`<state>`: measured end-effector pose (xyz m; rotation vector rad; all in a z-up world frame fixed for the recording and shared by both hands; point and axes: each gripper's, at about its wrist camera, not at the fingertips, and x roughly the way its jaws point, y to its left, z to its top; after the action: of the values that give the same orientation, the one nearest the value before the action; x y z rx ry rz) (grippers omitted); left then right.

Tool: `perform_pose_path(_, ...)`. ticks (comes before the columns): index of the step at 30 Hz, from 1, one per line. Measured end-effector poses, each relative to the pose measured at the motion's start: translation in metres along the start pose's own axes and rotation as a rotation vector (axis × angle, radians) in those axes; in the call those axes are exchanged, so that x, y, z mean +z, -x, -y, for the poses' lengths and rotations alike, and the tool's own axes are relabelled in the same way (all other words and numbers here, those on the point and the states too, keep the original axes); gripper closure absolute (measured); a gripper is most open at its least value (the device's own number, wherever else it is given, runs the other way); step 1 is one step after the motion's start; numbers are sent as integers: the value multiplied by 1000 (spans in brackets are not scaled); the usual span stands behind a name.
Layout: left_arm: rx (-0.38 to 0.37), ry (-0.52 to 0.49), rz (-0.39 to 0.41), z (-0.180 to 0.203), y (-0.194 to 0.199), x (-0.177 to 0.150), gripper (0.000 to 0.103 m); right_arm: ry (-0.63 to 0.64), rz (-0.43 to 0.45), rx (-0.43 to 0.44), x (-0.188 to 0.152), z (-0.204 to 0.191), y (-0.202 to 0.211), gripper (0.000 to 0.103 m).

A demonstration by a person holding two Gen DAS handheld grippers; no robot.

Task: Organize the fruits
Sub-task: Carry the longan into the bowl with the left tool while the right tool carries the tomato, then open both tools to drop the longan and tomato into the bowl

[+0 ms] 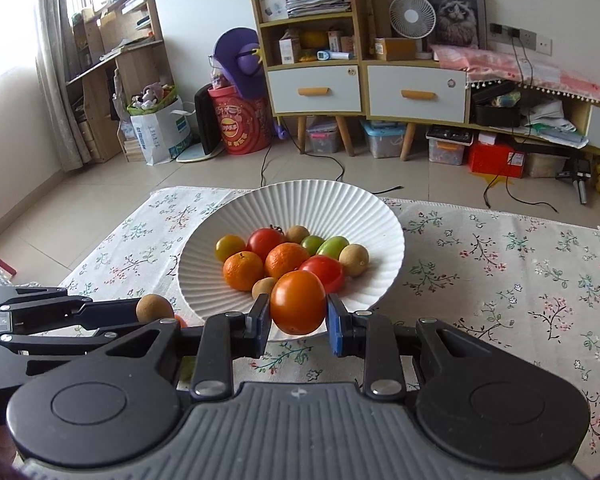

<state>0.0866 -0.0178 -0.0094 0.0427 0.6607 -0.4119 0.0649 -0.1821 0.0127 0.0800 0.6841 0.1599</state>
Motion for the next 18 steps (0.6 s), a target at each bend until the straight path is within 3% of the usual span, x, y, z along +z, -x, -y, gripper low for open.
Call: perform_pose_path(18, 30, 6, -36, 6, -37, 14, 84, -17, -51, 15, -3, 5, -20, 77)
